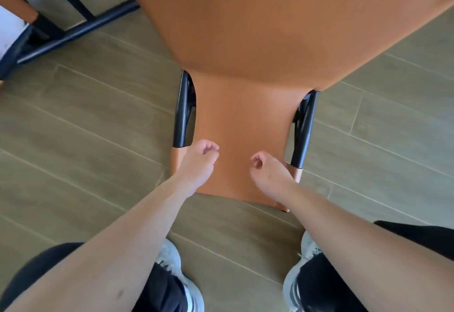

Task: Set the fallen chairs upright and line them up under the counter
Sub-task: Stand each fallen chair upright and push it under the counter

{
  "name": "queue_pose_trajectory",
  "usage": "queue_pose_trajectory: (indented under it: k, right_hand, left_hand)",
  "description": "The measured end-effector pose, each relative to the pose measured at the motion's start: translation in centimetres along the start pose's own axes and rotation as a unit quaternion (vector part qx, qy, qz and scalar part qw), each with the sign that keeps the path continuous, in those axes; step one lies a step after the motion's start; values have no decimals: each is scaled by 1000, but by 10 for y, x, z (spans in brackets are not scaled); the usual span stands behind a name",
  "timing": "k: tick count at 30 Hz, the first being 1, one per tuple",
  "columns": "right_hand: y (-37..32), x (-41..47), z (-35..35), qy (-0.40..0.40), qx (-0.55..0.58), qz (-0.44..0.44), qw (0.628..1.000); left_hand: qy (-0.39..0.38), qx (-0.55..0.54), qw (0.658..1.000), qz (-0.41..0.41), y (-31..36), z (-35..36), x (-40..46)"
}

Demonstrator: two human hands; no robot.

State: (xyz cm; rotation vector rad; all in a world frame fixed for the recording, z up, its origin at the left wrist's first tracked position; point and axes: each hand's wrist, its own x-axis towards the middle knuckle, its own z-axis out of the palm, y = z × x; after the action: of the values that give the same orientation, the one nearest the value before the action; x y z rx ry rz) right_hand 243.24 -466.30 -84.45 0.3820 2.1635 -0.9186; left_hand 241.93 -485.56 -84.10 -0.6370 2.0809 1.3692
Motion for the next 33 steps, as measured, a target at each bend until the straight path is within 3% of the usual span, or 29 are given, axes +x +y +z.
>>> queue_pose_trajectory:
  k: [6, 10, 13, 18, 20, 25, 33]
  right_hand:
    - [56, 74, 62, -35, -130, -22, 991]
    - [76, 90, 85, -42, -303, -58, 950]
    - [97, 89, 98, -25, -408, -104, 907]
    - [148, 86, 118, -40, -528, -108, 841]
    - [161, 86, 122, -34, -549, -105, 829]
    - [181, 92, 124, 0, -573, -125, 810]
    - [172, 104, 144, 22, -572, -159, 804]
  left_hand:
    - [-23, 128, 991, 35, -90, 30, 75]
    - [-42, 276, 956, 85, -126, 39, 91]
    - [-37, 428, 887, 168, -146, 41, 93]
    - [-80, 662, 700, 254, -179, 39, 96]
    - [-84, 704, 655, 262, -191, 43, 98]
    - [-52, 744, 608, 272, -209, 49, 103]
    - [-37, 757, 590, 280, -222, 47, 113]
